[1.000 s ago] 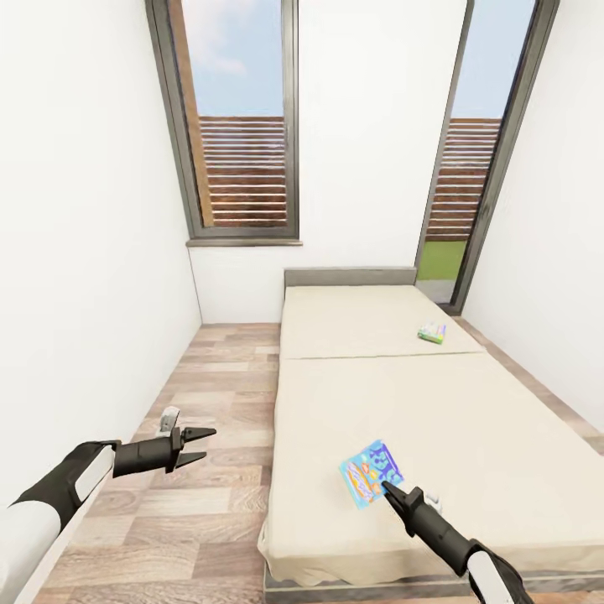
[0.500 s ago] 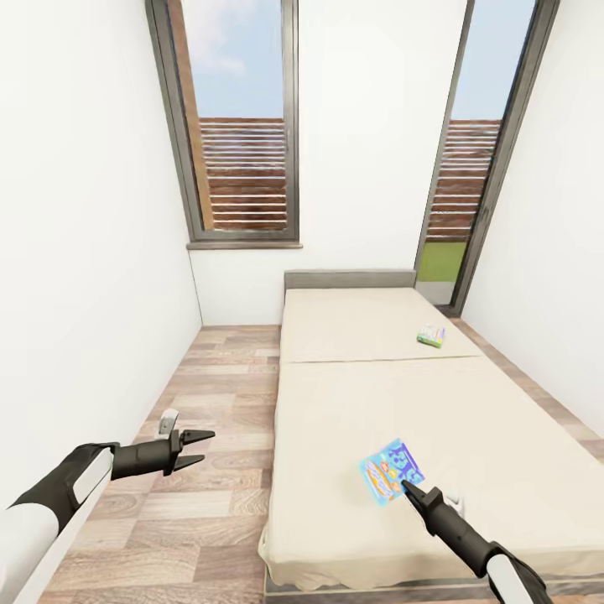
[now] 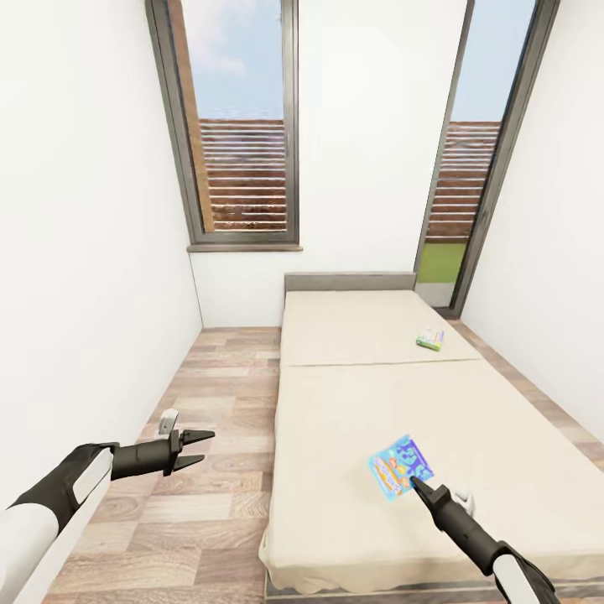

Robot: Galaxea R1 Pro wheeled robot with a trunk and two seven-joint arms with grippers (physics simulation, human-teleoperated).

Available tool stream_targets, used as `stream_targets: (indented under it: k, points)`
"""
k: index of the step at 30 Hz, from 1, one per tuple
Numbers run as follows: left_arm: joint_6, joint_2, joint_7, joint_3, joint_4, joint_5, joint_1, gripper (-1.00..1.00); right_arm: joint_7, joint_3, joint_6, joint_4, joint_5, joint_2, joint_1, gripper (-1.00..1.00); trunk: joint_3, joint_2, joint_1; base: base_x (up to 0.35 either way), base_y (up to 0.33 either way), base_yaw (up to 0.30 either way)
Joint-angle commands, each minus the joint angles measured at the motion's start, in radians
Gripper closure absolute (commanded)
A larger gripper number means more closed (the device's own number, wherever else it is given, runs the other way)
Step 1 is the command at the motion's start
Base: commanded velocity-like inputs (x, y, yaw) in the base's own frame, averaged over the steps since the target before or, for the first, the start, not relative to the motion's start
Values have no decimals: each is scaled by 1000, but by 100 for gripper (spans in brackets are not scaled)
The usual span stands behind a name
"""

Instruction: Put all the toys in the child's room - the three board games (two on the bed and one on the table), the two jigsaw puzzles on the table, and the tennis ball on the table - inside the toy box on the table in the child's room.

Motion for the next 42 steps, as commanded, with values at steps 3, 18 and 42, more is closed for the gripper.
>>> stream_targets:
  k: [3, 18, 42]
  points:
    - [5, 1, -2, -5, 0, 5, -1, -100, 1, -2, -1, 0, -4, 0, 0, 100, 8, 21, -12, 0, 0, 0]
    - [4, 1, -1, -5, 0, 5, -1, -100, 1, -2, -1, 0, -4, 0, 0, 100, 55, 126, -69, 0, 0, 0]
    - [3, -1, -2, -6, 0, 5, -1, -100, 4, -2, -2, 0, -4, 2, 0, 100, 131, 294, -161, 0, 0, 0]
